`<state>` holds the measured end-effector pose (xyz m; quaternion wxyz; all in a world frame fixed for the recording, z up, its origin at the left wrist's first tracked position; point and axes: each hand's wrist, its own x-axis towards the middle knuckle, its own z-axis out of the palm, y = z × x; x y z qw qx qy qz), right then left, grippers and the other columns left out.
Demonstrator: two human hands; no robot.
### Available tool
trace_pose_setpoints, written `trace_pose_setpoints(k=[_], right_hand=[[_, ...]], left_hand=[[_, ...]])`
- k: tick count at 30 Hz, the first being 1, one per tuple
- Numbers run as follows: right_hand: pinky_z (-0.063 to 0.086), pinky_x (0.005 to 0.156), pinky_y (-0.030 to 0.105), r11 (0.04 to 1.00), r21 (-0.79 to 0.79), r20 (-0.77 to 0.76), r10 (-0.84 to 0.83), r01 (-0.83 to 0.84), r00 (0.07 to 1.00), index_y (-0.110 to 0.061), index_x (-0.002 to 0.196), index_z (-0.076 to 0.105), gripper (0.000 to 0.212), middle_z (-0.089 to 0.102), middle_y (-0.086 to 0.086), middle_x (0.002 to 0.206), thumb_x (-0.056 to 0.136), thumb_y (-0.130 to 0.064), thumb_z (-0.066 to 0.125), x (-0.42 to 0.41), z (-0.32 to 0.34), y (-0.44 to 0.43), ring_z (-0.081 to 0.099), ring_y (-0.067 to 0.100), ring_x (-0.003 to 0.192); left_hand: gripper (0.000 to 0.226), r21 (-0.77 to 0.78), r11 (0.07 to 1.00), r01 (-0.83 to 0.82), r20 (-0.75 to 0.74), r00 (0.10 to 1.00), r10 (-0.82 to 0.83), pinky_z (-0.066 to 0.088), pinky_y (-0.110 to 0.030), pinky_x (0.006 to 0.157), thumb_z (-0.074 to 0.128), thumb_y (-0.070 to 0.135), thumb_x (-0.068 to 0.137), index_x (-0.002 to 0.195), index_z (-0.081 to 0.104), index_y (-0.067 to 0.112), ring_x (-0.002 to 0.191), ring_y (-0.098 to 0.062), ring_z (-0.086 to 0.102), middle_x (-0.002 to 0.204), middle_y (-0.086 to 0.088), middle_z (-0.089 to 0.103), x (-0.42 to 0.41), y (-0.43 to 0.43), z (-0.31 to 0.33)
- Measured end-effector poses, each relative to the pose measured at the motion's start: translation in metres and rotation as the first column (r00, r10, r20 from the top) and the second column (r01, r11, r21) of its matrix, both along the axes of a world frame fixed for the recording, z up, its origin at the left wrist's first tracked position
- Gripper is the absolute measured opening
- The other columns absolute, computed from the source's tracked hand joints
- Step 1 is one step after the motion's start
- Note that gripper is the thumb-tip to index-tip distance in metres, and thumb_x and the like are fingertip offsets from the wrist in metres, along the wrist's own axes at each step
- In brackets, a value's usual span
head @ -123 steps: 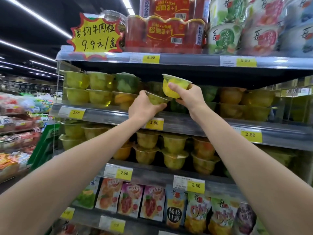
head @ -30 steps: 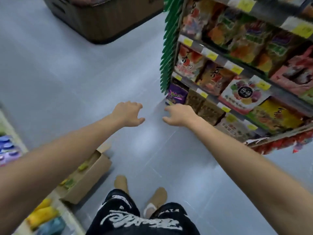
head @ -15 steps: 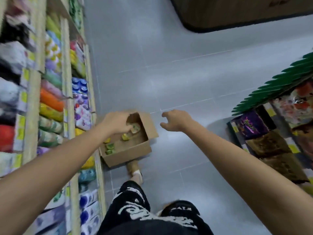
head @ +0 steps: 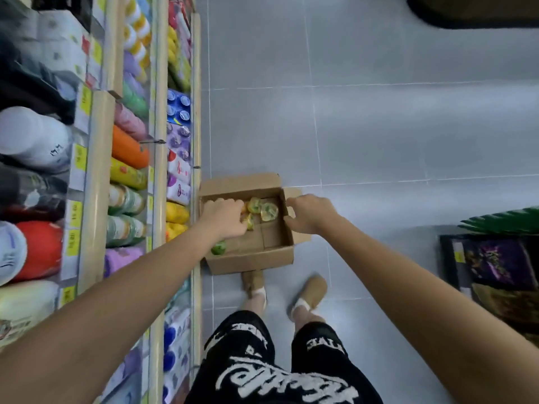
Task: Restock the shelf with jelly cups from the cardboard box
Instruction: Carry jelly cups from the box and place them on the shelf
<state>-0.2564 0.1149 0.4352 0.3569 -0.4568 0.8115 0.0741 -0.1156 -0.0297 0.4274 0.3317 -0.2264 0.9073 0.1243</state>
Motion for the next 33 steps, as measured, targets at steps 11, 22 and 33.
trace_pose_setpoints(k=[11, 22, 33], right_hand=[[0.035, 0.068, 0.03, 0.975, 0.082, 0.076, 0.201, -0.207, 0.977, -0.015, 0.119, 0.053, 0.031, 0.062, 0.007, 0.112, 0.093, -0.029, 0.045, -0.021, -0.184, -0.049, 0.054, 0.029, 0.107], [0.044, 0.085, 0.04, 0.976, 0.118, 0.068, 0.174, -0.181, 0.982, -0.014, 0.131, 0.047, 0.045, 0.056, 0.011, 0.122, 0.09, -0.032, 0.048, -0.023, -0.449, -0.07, 0.05, 0.031, 0.113], [0.041, 0.099, 0.044, 0.977, 0.112, -0.043, 0.186, -0.18, 0.982, -0.012, 0.146, 0.026, 0.075, 0.025, 0.016, 0.149, 0.085, -0.034, 0.062, -0.028, -0.61, -0.083, 0.028, 0.035, 0.136]], left_hand=[[0.048, 0.123, 0.961, -0.249, 0.158, 0.961, 0.228, 0.042, -0.037, 0.089, 0.047, 0.048, 0.091, 0.126, 0.052, 0.015, 0.117, -0.028, 0.052, 0.126, -0.006, 0.056, -0.014, -0.002, -0.186], [0.054, 0.115, 0.918, -0.379, 0.192, 0.916, 0.353, 0.037, -0.039, 0.098, 0.046, 0.05, 0.091, 0.132, 0.046, 0.014, 0.123, -0.028, 0.046, 0.131, -0.008, 0.052, -0.02, 0.005, -0.445], [0.07, -0.051, 0.891, -0.451, 0.192, 0.871, 0.452, 0.039, -0.041, 0.096, 0.046, 0.06, 0.089, 0.136, 0.038, 0.008, 0.123, -0.033, 0.046, 0.135, -0.017, 0.047, -0.026, -0.009, -0.614]])
